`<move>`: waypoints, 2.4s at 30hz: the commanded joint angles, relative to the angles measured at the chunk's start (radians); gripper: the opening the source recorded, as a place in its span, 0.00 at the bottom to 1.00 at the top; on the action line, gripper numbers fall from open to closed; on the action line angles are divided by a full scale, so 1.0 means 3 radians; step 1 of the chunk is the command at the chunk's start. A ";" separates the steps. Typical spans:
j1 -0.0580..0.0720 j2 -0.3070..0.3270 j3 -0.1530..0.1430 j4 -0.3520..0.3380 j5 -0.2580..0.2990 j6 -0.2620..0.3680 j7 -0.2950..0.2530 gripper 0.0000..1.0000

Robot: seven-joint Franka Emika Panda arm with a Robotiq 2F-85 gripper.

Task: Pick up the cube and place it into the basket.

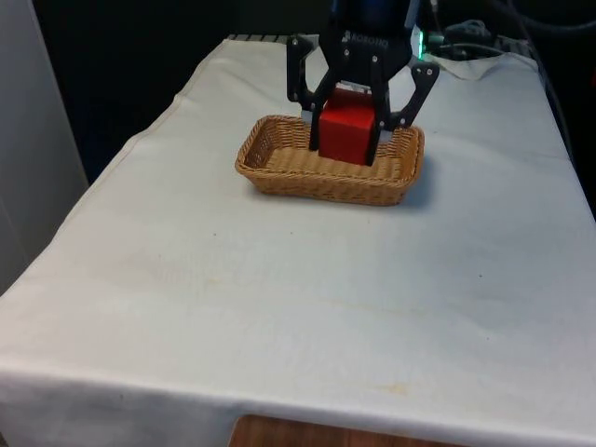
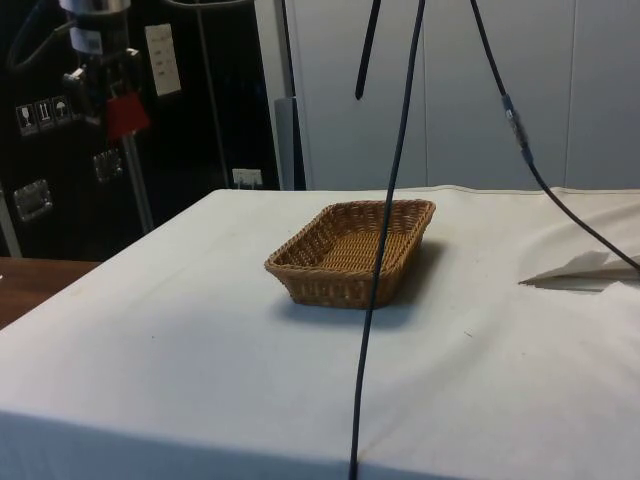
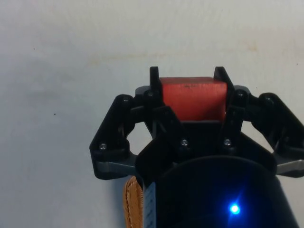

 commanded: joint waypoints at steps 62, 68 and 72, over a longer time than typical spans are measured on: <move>0.0003 -0.0067 0.0073 -0.0090 -0.0097 -0.0203 0.0743 0.03; 0.0000 -0.0060 0.0070 -0.0087 -0.0127 -0.0230 0.0933 0.03; -0.0007 -0.0053 0.0080 -0.0087 -0.0130 -0.0233 0.1003 0.03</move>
